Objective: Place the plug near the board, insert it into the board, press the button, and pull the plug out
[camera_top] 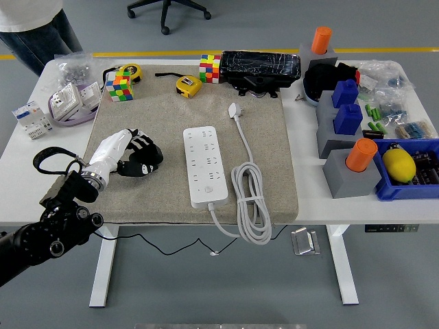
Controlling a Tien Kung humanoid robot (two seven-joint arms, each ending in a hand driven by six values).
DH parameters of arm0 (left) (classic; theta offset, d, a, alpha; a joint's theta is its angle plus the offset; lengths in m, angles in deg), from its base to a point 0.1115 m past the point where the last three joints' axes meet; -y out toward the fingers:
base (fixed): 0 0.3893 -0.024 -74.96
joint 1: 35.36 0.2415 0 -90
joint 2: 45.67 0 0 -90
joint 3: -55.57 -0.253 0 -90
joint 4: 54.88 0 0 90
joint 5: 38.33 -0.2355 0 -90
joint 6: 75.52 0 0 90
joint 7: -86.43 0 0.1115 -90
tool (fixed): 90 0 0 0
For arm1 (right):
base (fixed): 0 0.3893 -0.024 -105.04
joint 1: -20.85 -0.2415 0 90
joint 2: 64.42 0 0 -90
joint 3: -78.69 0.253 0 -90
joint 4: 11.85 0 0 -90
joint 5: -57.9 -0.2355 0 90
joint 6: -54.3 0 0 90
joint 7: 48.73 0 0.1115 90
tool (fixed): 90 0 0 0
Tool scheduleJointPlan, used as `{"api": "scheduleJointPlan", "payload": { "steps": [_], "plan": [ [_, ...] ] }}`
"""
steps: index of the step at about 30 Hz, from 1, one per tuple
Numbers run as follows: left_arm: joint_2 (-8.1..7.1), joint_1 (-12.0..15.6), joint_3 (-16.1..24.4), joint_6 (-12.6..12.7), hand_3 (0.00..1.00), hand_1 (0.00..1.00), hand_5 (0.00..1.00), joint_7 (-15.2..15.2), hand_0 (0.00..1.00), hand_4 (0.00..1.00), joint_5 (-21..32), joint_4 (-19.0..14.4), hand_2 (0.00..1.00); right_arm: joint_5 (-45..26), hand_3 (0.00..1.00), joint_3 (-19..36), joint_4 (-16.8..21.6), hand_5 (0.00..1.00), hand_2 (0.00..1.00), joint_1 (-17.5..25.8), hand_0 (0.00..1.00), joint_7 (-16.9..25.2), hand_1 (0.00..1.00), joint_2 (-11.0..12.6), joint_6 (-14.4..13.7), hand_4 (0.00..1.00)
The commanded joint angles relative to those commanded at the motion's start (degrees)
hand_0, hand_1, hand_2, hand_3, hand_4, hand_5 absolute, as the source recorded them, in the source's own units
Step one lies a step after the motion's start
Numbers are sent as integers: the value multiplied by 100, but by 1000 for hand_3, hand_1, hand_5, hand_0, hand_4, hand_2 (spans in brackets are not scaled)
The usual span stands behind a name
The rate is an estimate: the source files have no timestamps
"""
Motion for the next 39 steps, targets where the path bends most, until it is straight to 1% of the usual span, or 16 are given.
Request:
{"api": "scheduleJointPlan", "payload": {
  "steps": [2, 3, 6, 10, 12, 14, 15, 17, 20, 27, 30, 34, 39],
  "plan": [
    [-4, -2, -3, -9, 566, 509, 13, -15, 514, 861, 8, -5, 565, 3, 566, -6, 2, 589, 641, 1, 608, -2, 666, 4, 2, 976],
    [-11, 3, 5, -19, 560, 492, 2, -21, 464, 802, 7, -20, 546, 5, 567, -3, 8, 589, 641, 1, 608, 0, 665, 7, 0, 976],
    [-33, 25, 41, -9, 560, 492, 2, 54, 464, 802, 40, -101, 546, 15, 567, 12, 21, 589, 641, -2, 608, 0, 665, 11, 1, 976],
    [-80, 61, 144, -58, 557, 487, 2, 247, 458, 783, 199, -335, 538, 22, 566, 20, 26, 589, 641, 2, 608, 0, 665, 15, 0, 976],
    [-92, 58, 182, -122, 557, 487, 2, 387, 458, 783, 336, -468, 538, 21, 566, 26, 29, 589, 641, 8, 608, 0, 665, 19, -2, 976],
    [-92, 27, 187, -245, 557, 487, 2, 535, 458, 783, 471, -601, 538, 23, 566, 26, 30, 589, 641, 13, 608, 0, 665, 23, -2, 976],
    [-85, 4, 178, -304, 553, 485, 2, 586, 478, 776, 519, -638, 532, 22, 566, 26, 30, 589, 640, 13, 608, 0, 665, 24, -2, 976],
    [-64, -51, 143, -439, 553, 485, 2, 662, 478, 776, 585, -676, 532, 22, 566, 24, 30, 589, 640, 11, 608, 0, 665, 26, -3, 976],
    [-21, -154, 23, -557, 553, 485, 2, 669, 478, 776, 591, -679, 532, 24, 566, 20, 40, 589, 640, 5, 608, 0, 665, 27, -1, 976],
    [42, -316, -300, -630, 555, 494, 2, 676, 496, 771, 576, -617, 536, 23, 566, 7, 53, 589, 641, -11, 608, -1, 665, 25, 1, 976],
    [58, -351, -390, -625, 555, 494, 2, 670, 496, 771, 523, -585, 536, 19, 566, 7, 53, 589, 641, -17, 608, 0, 665, 23, 1, 976],
    [81, -401, -508, -584, 557, 496, 2, 657, 496, 766, 372, -425, 537, 26, 566, 10, 69, 589, 640, -24, 608, -1, 665, 29, 1, 976],
    [64, -438, -591, -535, 557, 499, 2, 667, 497, 760, 322, -344, 538, 30, 566, 4, 81, 590, 641, -30, 608, -2, 665, 35, 1, 977]
  ]
}}
